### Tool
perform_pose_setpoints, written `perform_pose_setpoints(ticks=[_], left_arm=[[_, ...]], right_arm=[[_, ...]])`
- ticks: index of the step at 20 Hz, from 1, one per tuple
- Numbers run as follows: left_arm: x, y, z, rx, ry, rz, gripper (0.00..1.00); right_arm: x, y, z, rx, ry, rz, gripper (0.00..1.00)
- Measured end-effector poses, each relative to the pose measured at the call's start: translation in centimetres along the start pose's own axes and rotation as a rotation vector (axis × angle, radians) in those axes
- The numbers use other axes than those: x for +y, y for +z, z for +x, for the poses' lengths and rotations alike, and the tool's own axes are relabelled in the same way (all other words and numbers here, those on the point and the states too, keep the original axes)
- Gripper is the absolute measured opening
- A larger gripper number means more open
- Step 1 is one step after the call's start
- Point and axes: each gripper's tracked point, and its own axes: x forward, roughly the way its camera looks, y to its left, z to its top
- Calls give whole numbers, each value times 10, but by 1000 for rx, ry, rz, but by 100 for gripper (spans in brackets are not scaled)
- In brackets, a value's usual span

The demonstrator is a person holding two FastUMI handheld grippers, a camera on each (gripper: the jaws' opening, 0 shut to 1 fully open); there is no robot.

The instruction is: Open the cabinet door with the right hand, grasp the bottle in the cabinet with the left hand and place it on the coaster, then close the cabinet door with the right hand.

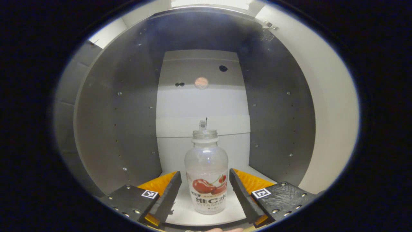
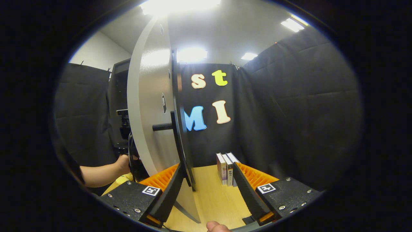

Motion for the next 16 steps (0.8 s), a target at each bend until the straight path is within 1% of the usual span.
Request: perform_pose_setpoints(ticks=[2, 4, 5, 6, 7, 8, 9, 10, 11, 13, 15, 16], left_arm=[[-2, -6, 12, 9, -11, 22, 90], [-3, -13, 16, 29, 2, 17, 89], [-1, -11, 15, 13, 14, -2, 73], [-2, -5, 12, 0, -1, -42, 73], [-1, 0, 5, -5, -17, -87, 75], [4, 2, -1, -9, -11, -115, 75], [8, 5, -6, -13, 3, -121, 75], [14, 5, -13, -3, 15, -124, 77], [17, 6, -24, 8, 26, -121, 76], [27, 17, -50, -14, 44, -112, 70], [33, 38, -81, -48, 77, -66, 70], [30, 47, -88, -55, 95, -38, 70]], right_arm=[[0, -1, -1, 5, -7, -2, 93], [0, -2, -3, 12, -10, 2, 92], [-1, -3, -2, 16, -11, -1, 92], [-1, -3, -3, 18, -10, -4, 92], [-1, -3, -2, 20, -8, -5, 92], [-1, -3, -3, 20, -2, -6, 92], [-1, -3, -2, 17, 6, -5, 92], [-2, -2, -1, 8, 13, 0, 92], [-2, -3, -2, 4, 19, 9, 92], [-2, -4, -2, -8, 41, 19, 92], [-4, -4, -1, -16, 56, 22, 92], [-5, -4, 0, -20, 66, 25, 93]])
